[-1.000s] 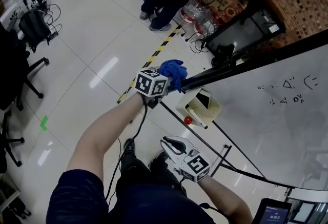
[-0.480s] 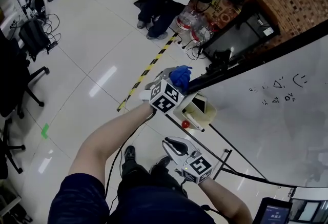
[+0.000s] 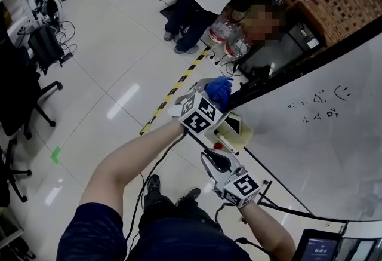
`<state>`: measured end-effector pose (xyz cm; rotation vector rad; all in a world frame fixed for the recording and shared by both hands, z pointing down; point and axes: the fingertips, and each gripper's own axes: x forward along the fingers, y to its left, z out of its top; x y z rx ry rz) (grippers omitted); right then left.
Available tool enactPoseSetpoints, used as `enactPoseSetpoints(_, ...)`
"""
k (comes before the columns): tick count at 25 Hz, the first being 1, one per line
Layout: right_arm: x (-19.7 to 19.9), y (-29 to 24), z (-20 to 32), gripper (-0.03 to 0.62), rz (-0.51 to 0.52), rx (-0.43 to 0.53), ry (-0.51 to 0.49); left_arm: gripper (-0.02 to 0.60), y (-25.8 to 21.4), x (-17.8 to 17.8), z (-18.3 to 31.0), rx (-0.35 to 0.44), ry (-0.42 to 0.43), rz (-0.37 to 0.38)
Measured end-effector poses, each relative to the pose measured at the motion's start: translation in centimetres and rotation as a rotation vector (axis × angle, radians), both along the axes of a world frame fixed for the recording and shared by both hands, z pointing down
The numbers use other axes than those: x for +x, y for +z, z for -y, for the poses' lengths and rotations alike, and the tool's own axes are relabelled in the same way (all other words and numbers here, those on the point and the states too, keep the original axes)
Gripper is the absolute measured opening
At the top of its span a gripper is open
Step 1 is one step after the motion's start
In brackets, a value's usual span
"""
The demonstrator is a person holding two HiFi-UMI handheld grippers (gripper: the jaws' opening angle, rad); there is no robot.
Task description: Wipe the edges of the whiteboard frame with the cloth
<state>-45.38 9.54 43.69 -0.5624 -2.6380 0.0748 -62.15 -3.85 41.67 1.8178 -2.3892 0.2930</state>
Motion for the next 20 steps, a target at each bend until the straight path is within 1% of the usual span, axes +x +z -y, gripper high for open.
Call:
enactPoseSetpoints(2, -0.6, -1.1, 0.3, 0.052, 0.024, 0.005, 0.004, 0.129, -0.9, 0.1, 0.0, 0.002, 0.005, 0.023)
enactPoseSetpoints(5, -1.7, -3.4, 0.6, 0.051, 0.057, -0.013, 0.014, 0.129, -1.9, 0.0, -0.2, 0.000, 0.005, 0.048)
enactPoseSetpoints(7, -2.5, -5.3, 1.2, 0.051, 0.079, -0.010, 0.040, 0.129, -2.4, 0.0, -0.3, -0.002, 0.004, 0.056)
enactPoseSetpoints(12, -4.0, -10.0, 3.3, 0.043, 0.144, 0.031, 0.114, 0.129, -3.7, 0.0, -0.1, -0.001, 0.010, 0.050)
enactPoseSetpoints(15, -4.9, -12.3, 4.9, 0.040, 0.175, 0.033, 0.168, 0.129, -4.9, -0.1, 0.1, 0.007, 0.014, 0.058)
enactPoseSetpoints(17, -5.6, -13.8, 5.6, 0.040, 0.205, 0.022, 0.189, 0.129, -5.6, -0.2, 0.0, 0.000, 0.011, 0.084)
enactPoseSetpoints(20, -6.1, -15.7, 6.1, 0.040, 0.239, 0.022, 0.204, 0.129, -6.6, -0.1, -0.3, -0.035, 0.004, 0.158)
